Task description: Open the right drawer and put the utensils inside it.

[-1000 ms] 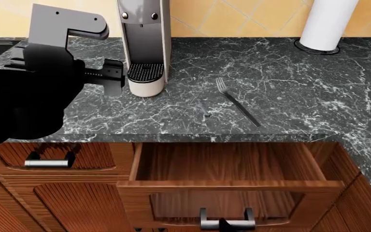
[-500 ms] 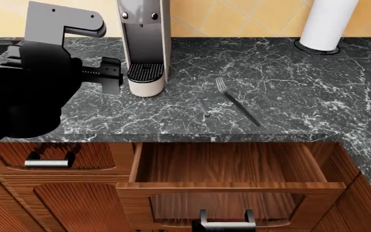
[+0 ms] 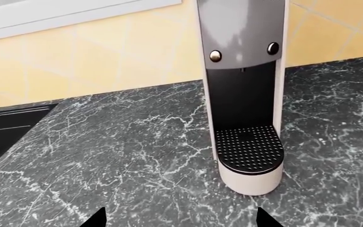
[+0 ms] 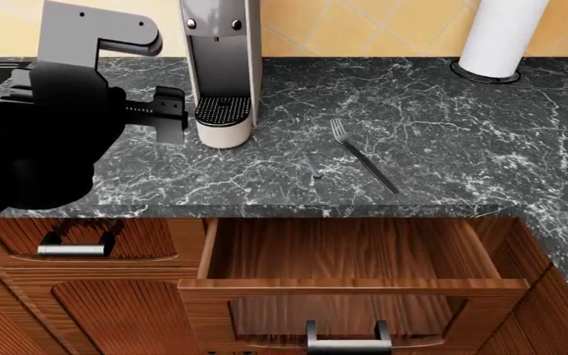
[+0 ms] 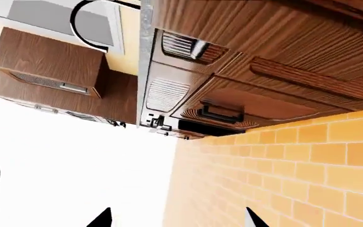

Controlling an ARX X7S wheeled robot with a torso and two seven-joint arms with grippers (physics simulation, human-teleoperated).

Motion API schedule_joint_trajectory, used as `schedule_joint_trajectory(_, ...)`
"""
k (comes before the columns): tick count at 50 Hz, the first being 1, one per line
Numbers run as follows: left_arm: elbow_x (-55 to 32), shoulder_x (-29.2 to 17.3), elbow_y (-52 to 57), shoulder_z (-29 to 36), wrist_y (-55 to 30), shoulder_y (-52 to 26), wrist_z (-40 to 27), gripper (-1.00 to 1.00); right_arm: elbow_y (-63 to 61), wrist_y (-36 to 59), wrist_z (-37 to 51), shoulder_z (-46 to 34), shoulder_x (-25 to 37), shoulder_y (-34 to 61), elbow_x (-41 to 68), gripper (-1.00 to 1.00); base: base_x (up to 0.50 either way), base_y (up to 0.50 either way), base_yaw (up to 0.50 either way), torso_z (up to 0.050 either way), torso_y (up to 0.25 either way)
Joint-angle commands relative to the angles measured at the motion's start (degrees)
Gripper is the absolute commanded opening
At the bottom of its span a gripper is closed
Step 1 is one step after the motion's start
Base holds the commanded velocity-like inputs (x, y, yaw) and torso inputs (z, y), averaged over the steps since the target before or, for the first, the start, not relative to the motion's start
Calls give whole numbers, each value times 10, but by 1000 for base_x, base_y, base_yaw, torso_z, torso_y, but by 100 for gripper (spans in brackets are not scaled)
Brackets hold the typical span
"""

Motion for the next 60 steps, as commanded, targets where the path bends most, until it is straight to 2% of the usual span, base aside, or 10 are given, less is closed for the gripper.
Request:
schedule_joint_trajectory(1,-4,1,-2,1,0,-4,-3,100,-82,82,147,-72,-15,98,-139,100,0,0,0,0,0)
schedule_joint_trajectory(7,6,2,-8,7,7,-1,6,100,-104,131,188,-64,-7,180,-123,100,0,0,0,0,0)
schedule_joint_trajectory(14,25,3,-17,17,18,7,23,100,-213,223,320,-56,-1,345,-148,100,0,0,0,0,0)
schedule_joint_trajectory(17,27,3,-19,18,20,7,26,100,-228,237,343,-56,0,367,-155,100,0,0,0,0,0)
schedule_joint_trajectory(22,28,2,-22,20,21,5,29,100,-301,276,447,-32,16,468,-114,100,0,0,0,0,0)
schedule_joint_trajectory(37,23,0,-24,18,19,0,24,100,-468,281,774,92,-85,746,71,100,0,0,0,0,0)
schedule_joint_trajectory(40,26,0,-26,21,21,1,27,100,-475,276,781,136,-56,815,133,100,0,0,0,0,0)
schedule_joint_trajectory(44,26,0,-26,22,22,1,26,100,-442,306,731,186,40,891,214,100,0,0,0,0,0)
schedule_joint_trajectory(50,31,0,-28,26,26,4,30,100,-337,421,661,158,187,919,244,100,0,0,0,0,0)
schedule_joint_trajectory(60,26,-2,-30,24,24,0,29,100,-206,528,638,112,267,935,237,100,0,0,0,0,0)
